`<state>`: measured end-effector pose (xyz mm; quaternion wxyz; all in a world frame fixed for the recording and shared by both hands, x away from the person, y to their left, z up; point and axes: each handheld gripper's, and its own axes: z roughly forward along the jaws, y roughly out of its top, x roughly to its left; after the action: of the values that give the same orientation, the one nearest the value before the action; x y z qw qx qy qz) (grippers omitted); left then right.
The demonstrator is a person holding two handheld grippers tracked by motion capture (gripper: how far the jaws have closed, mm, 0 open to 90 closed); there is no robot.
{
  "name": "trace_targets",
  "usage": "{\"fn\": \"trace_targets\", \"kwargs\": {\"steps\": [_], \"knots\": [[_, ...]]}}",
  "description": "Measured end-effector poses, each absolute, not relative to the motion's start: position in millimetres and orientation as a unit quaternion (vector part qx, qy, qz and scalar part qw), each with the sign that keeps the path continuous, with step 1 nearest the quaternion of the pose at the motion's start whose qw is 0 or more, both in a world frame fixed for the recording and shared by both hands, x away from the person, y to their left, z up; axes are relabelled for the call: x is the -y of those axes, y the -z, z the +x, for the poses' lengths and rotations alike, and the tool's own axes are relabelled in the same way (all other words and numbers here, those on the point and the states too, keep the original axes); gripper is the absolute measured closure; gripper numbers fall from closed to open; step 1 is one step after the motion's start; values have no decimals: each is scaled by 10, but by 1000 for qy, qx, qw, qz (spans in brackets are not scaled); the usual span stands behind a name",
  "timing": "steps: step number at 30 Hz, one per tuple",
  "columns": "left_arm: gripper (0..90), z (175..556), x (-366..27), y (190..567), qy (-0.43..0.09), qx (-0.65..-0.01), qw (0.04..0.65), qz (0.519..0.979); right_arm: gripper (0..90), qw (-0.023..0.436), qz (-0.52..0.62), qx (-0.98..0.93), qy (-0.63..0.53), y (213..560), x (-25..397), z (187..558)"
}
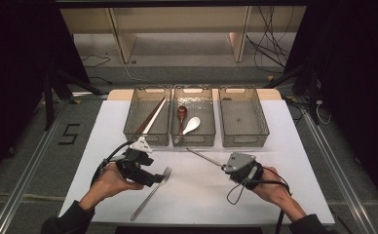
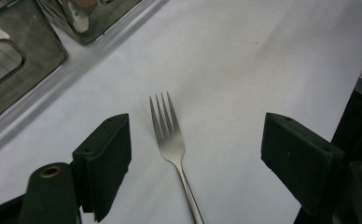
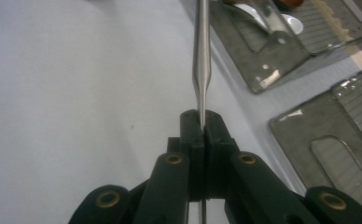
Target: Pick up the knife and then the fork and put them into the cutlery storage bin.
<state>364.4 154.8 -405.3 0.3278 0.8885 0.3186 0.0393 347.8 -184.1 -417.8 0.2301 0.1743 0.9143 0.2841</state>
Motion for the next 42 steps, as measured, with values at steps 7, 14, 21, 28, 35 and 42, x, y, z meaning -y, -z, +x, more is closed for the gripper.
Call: {"fn": "trace_targets", "kwargs": {"steps": [7,14,21,28,35,42], "knots": [[228,3603,-1611,4083,-48,-325,331,884,894,246,224,-895,-298,4052,1992,3665],[227,3574,-1662,4108,-51,-329,336,881,894,261,276,-876,-298,3897,2099,3926],[222,3529,-1696,4145,-61,-333,340,878,894,264,336,-857,-288,3792,2177,4261],[214,3500,-1728,4158,-67,-336,343,875,893,263,383,-838,-286,3710,2231,4602],[210,3481,-1754,4173,-69,-341,345,872,893,256,416,-827,-278,3694,2251,4848],[207,3482,-1776,4182,-68,-341,342,873,893,247,437,-822,-269,3759,2225,5030]]}}
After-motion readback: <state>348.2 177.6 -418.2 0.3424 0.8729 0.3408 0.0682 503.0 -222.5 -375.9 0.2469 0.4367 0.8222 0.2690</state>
